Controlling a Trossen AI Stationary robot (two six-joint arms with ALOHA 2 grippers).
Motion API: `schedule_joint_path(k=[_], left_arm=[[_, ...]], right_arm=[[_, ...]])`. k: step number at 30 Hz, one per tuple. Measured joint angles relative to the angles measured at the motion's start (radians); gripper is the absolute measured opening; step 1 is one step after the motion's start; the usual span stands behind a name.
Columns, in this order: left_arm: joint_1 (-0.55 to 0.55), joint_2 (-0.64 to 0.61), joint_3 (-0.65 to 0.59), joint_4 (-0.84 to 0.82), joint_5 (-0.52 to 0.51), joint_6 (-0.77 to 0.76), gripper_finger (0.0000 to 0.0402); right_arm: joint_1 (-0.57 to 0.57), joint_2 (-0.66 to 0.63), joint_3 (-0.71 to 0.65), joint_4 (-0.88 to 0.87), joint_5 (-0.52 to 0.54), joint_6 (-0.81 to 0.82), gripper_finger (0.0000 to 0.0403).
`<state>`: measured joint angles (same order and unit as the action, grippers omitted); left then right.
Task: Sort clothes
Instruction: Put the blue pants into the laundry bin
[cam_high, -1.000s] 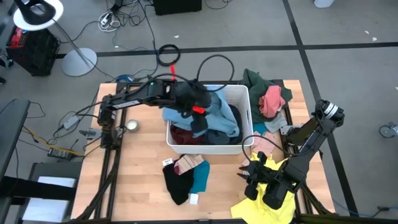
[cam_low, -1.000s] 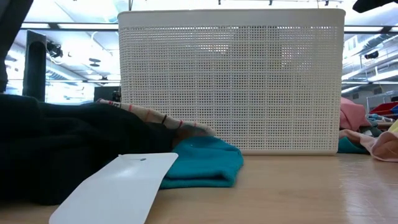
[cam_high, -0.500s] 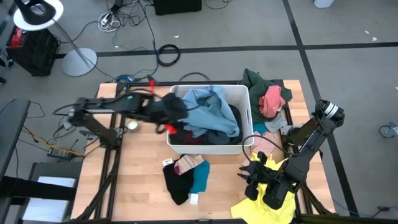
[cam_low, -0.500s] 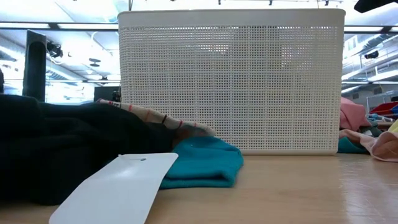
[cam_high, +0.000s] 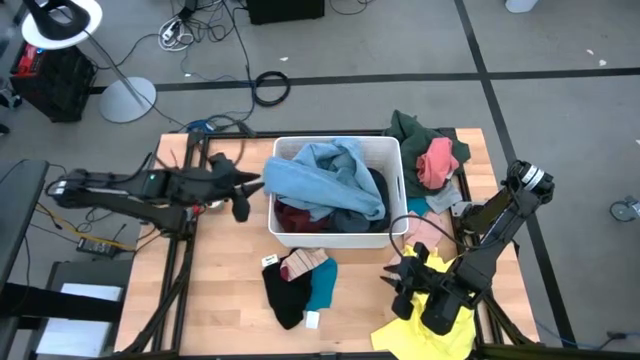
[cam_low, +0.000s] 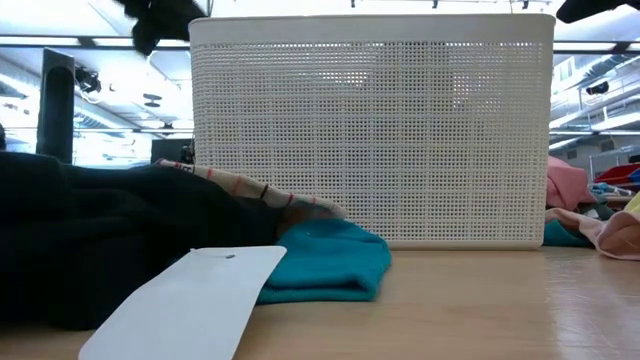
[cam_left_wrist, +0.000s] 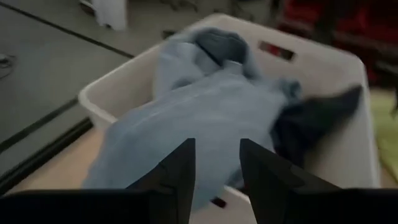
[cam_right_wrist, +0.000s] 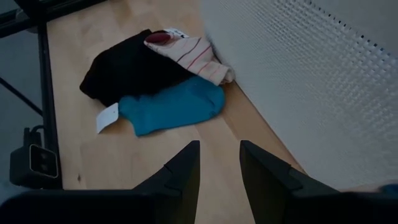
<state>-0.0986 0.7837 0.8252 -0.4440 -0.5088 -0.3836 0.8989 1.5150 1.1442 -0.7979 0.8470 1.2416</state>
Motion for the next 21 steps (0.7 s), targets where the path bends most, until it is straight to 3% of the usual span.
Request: schedule_joint_path(k=[4,9,15,21], left_arm=[[0.027,-0.089,-0.168,0.120,-0.069,-0.082,0.0131],[0.104,-0.142,-0.301,0.128,-0.040,-0.200,0.0131],[0.257,-0.154,-0.410,0.254,0.142,-0.199,0.0131],[0.406,-0.156,-0.418,0.270,0.361,-0.099,0.0131]], right_arm=[[0.000,0.000,0.000,0.000,0.002,0.022,0.0114],[0.000,0.000,0.000,-0.001,0.002,0.031,0.0114],[0.000,0.000,0.000,-0.006,0.002,0.031,0.0114],[0.000,0.000,0.000,-0.005,0.013,0.031,0.0114]])
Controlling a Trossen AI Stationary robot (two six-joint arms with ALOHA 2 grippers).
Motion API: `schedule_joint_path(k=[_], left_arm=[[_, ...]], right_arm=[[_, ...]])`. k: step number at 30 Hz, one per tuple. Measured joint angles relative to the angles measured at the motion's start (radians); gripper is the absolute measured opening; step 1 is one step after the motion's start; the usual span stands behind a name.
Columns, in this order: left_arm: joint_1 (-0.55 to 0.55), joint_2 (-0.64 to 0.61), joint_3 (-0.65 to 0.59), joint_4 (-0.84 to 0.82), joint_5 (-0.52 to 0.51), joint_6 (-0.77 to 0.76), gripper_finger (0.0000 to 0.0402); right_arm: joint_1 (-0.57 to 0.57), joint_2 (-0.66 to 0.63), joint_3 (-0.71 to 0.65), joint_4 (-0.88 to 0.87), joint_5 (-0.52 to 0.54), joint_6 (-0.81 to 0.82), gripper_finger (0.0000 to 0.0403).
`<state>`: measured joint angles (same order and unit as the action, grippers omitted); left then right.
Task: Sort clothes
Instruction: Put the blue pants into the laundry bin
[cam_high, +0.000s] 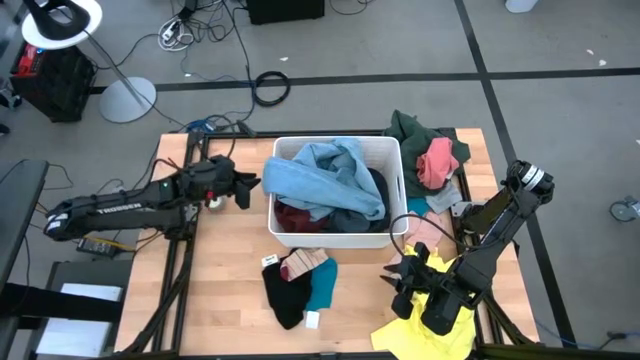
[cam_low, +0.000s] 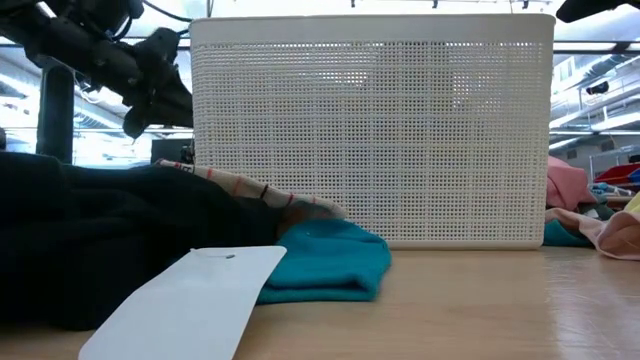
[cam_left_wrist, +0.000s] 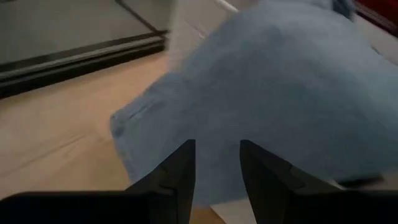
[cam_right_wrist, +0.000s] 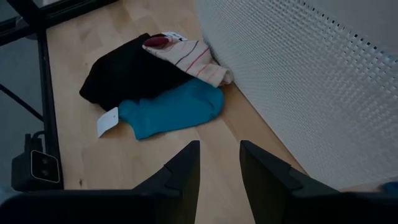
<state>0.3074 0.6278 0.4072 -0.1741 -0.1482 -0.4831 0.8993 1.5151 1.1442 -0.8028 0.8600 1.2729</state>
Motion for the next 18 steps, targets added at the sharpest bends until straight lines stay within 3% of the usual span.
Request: schedule_joint_path(k=[6,18], left_arm=[[-0.005,0.000,0.000,-0.015,0.169,0.101,0.0131],[-0.063,0.037,0.000,-0.036,0.135,0.309,0.0131]], right_arm=[[0.000,0.000,0.000,0.000,0.000,0.000,0.0114],[-0.014,0.000,0.000,0.000,0.003,-0.010,0.0114]])
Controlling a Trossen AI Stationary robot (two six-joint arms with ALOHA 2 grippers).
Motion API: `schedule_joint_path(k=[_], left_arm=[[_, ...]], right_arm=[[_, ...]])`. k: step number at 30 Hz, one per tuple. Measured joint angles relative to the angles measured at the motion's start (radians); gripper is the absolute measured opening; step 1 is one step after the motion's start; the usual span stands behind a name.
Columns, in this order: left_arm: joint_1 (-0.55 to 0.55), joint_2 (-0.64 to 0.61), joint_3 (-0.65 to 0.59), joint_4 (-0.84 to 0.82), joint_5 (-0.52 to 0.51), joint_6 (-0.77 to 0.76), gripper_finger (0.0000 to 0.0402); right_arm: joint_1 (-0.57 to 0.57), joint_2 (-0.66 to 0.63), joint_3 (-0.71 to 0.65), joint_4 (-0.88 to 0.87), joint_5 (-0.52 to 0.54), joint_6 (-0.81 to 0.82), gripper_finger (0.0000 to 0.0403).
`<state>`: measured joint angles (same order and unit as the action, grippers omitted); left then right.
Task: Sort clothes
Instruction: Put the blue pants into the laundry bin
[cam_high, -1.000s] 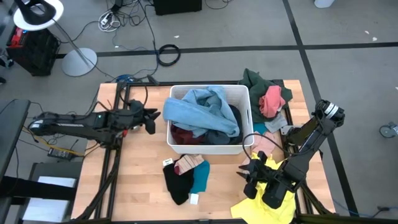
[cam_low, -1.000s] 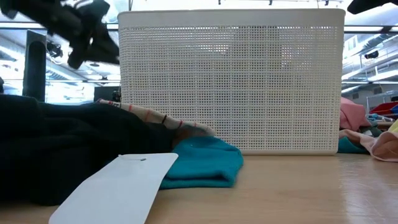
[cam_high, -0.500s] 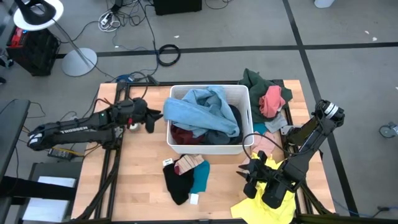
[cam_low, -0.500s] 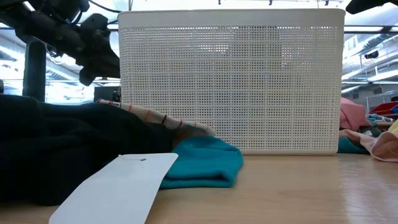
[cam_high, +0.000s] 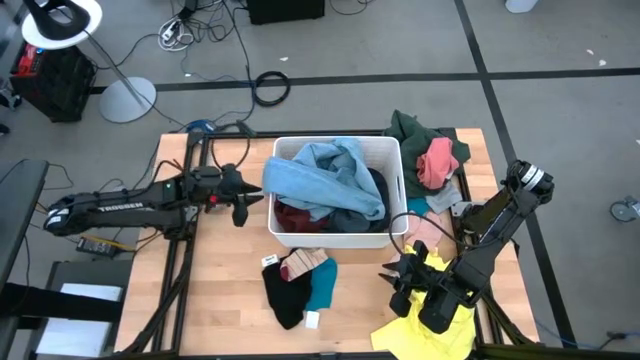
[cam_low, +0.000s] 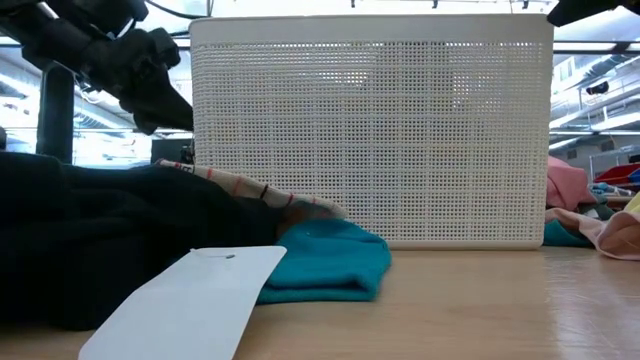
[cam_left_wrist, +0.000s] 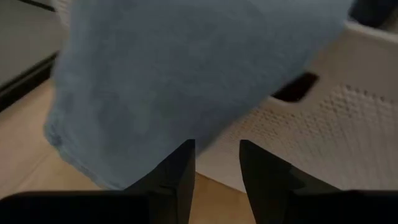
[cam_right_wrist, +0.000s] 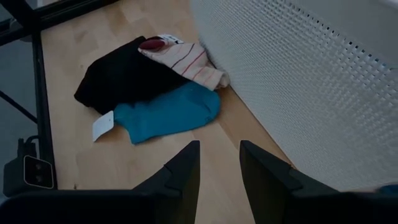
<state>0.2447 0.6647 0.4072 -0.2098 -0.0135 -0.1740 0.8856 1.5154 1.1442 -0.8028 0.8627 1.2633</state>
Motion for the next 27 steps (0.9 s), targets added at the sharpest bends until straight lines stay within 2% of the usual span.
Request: schedule_joint_path(k=[3,5,9,11,15,20,23,27], left_arm=[[-0.027,0.047,0.000,0.010,-0.005,0.037,0.0131],[-0.042,0.087,0.000,0.030,-0.048,0.057,0.0131],[-0.051,0.153,0.000,0.084,-0.263,0.061,0.0131],[-0.051,0.179,0.000,0.130,-0.321,0.065,0.0131],[-0.051,0.206,0.000,0.188,-0.354,0.088,0.0131],[-0.052,0.206,0.000,0.184,-0.356,0.061,0.0129],[-0.052,0.206,0.000,0.192,-0.363,0.050,0.0102],[-0.052,0.205,0.000,0.276,-0.373,0.052,0.0017]], right_arm=[[0.000,0.000,0.000,0.000,0.000,-0.001,0.0114],[0.000,0.000,0.000,0.000,0.001,-0.005,0.0114],[0.000,0.000,0.000,0.000,0.001,-0.007,0.0114],[0.001,0.000,0.000,0.000,0.001,-0.002,0.0114],[0.001,0.000,0.000,0.000,0.001,0.000,0.0114],[0.001,0.000,0.000,0.000,0.001,0.000,0.0114],[0.001,0.000,0.000,0.000,0.001,0.000,0.0114],[0.000,0.000,0.000,0.001,0.001,0.000,0.0114]])
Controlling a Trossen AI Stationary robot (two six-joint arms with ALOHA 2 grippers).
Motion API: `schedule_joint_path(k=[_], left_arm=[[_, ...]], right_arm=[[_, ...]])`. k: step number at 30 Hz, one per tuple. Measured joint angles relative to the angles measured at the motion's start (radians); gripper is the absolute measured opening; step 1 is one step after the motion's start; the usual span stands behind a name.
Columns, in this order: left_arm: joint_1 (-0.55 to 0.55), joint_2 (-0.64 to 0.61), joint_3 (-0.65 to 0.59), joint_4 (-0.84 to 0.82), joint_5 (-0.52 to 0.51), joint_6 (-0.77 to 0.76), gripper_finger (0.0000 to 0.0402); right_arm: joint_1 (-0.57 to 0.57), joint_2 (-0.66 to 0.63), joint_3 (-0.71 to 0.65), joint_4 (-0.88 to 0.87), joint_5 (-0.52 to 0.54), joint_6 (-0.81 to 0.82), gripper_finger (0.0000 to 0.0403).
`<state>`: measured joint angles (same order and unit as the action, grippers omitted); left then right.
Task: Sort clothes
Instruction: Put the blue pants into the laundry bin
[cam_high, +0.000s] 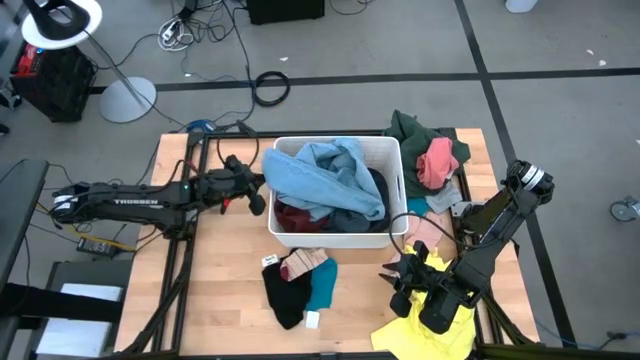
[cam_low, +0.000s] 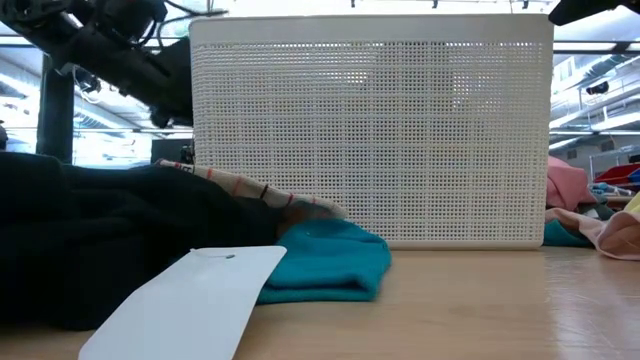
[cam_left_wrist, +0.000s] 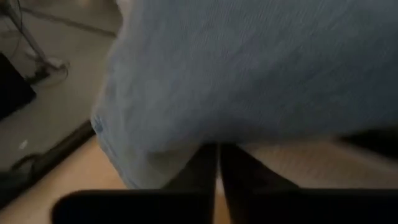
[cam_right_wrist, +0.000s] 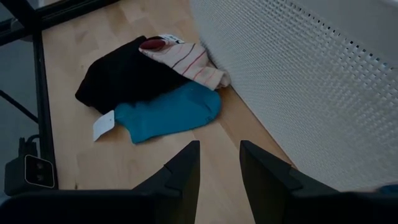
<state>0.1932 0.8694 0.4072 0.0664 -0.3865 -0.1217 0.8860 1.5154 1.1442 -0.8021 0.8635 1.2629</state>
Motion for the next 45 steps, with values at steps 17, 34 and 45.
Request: schedule_joint_path(k=[17,34,45], left_arm=[[0.000,0.039,0.362,0.100,0.138,0.196,0.0001],[-0.023,0.278,0.637,-0.308,0.128,0.003,0.0000],[-0.016,0.626,0.810,-0.491,0.241,-0.163,0.0000]], right_arm=[[0.000,0.003,0.000,0.012,0.010,-0.010,0.0114],[0.001,0.004,-0.028,0.030,0.000,-0.007,0.0114],[0.000,0.004,-0.028,0.031,0.005,-0.026,0.0114]])
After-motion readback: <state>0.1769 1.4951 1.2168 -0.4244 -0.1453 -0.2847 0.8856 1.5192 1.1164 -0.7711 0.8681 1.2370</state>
